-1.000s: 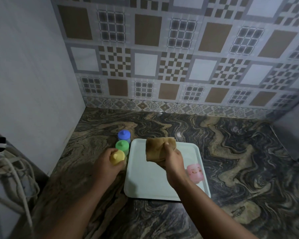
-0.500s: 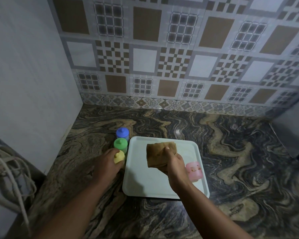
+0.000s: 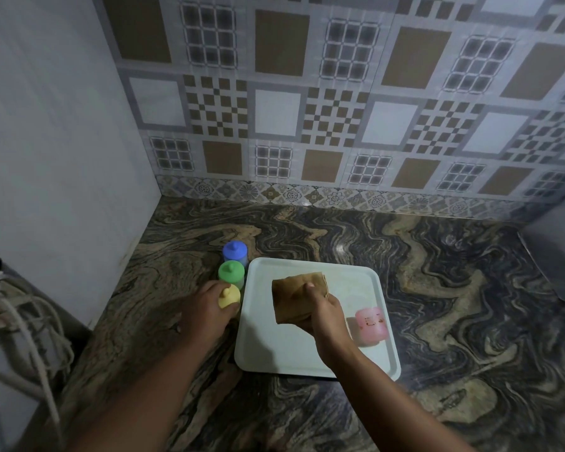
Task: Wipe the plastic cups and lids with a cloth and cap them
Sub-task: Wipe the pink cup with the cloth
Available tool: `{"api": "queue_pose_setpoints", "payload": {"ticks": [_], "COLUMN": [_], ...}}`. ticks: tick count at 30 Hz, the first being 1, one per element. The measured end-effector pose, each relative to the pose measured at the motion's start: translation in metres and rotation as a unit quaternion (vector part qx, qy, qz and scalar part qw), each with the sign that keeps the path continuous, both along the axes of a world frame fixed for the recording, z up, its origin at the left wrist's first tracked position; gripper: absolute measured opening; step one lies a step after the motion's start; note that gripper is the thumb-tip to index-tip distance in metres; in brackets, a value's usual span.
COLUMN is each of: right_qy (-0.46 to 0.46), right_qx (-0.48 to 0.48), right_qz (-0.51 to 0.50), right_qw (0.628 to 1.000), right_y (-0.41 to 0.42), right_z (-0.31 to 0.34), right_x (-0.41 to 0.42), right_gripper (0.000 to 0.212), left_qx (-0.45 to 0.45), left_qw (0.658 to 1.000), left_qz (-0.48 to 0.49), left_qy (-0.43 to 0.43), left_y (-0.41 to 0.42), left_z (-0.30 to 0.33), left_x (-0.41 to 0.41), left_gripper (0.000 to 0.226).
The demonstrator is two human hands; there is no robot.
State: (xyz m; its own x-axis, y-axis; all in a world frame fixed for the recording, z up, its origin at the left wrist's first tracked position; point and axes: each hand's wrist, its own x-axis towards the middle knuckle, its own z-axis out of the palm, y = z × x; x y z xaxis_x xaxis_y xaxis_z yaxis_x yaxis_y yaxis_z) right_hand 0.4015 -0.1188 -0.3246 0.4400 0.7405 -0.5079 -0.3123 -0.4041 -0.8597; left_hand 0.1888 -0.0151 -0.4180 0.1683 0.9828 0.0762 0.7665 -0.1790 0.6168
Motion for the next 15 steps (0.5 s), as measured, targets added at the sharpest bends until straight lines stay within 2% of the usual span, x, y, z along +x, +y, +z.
{"api": "queue_pose_setpoints", "payload": {"ticks": [3, 6, 9, 12, 13, 15], "right_qy": [-0.006, -0.007, -0.006, 0.002, 0.022, 0.068], "right_qx": [-0.03, -0.063, -0.059, -0.018, -0.004, 0.005], "right_qz": [0.042, 0.074, 0.044, 0.032, -0.003, -0.128], "right_qw": [0.999, 0.995, 0.997, 0.999, 1.0, 0.989], "right_y": [0.0, -0.002, -0.005, -0.018, -0.021, -0.025], "right_z": [-0.002, -0.003, -0.001, 0.015, 0.016, 0.015], "right_x": [0.003, 0.014, 0.038, 0.069, 0.08, 0.107], "right_gripper": [0.023, 0.028, 0.032, 0.014, 0.009, 0.015], "left_qx": [0.007, 0.068, 0.134, 0.076, 0.047, -0.02], "left_qw": [0.999, 0.996, 0.991, 0.989, 0.987, 0.979], "left_qz": [0.013, 0.022, -0.006, -0.093, -0.125, -0.178], "left_qy": [0.03, 0.061, 0.001, -0.081, -0.093, -0.098], "left_y": [-0.002, -0.01, -0.02, -0.025, -0.026, -0.031], "left_z": [-0.002, 0.0, 0.014, 0.027, 0.03, 0.035], "left_x": [0.001, 0.007, 0.029, 0.07, 0.085, 0.118], "left_gripper": [0.049, 0.062, 0.053, 0.034, 0.03, 0.029]}}
